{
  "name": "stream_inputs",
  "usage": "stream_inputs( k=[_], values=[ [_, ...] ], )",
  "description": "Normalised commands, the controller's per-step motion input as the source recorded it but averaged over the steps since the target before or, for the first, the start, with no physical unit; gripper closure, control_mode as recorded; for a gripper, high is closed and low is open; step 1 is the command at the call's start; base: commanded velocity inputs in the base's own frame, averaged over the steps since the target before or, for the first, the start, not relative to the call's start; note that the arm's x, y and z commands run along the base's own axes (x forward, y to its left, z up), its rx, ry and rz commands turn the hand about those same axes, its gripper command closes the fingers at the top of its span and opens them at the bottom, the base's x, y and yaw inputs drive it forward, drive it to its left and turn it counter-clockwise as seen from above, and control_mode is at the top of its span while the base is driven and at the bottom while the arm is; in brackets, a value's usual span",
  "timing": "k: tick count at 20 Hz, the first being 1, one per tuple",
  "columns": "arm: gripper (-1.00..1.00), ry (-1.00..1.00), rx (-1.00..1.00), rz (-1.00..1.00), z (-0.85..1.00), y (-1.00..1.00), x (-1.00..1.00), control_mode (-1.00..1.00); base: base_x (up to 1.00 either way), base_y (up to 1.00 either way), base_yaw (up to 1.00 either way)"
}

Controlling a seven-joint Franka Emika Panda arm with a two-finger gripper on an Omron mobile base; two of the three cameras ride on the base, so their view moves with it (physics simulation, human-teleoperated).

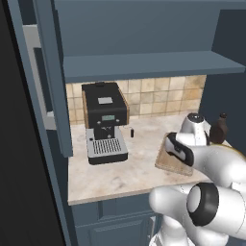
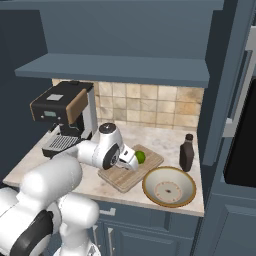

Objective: Open the cabinet. Place the bowl and condiment on the counter. Then place the lime and garlic on the cutting board.

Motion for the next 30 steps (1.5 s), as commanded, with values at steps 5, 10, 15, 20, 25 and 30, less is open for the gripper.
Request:
stream_inputs(
  k=[5,10,15,20,25,30],
  values=[
    [1.0,0.0,0.0,0.0,-0.18,0.0,0.04,-1.0,0.0,0.0,0.0],
    [1.0,0.0,0.0,0.0,-0.17,0.0,0.0,-1.0,0.0,0.0,0.0],
    [1.0,0.0,0.0,0.0,-0.14,0.0,0.0,-1.0,0.0,0.0,0.0],
    [1.0,0.0,0.0,0.0,-0.12,0.0,0.01,-1.0,0.0,0.0,0.0],
    [1.0,0.0,0.0,0.0,-0.12,0.0,0.05,-1.0,0.0,0.0,0.0],
    [1.0,0.0,0.0,0.0,-0.16,0.0,0.06,-1.0,0.0,0.0,0.0]
  ],
)
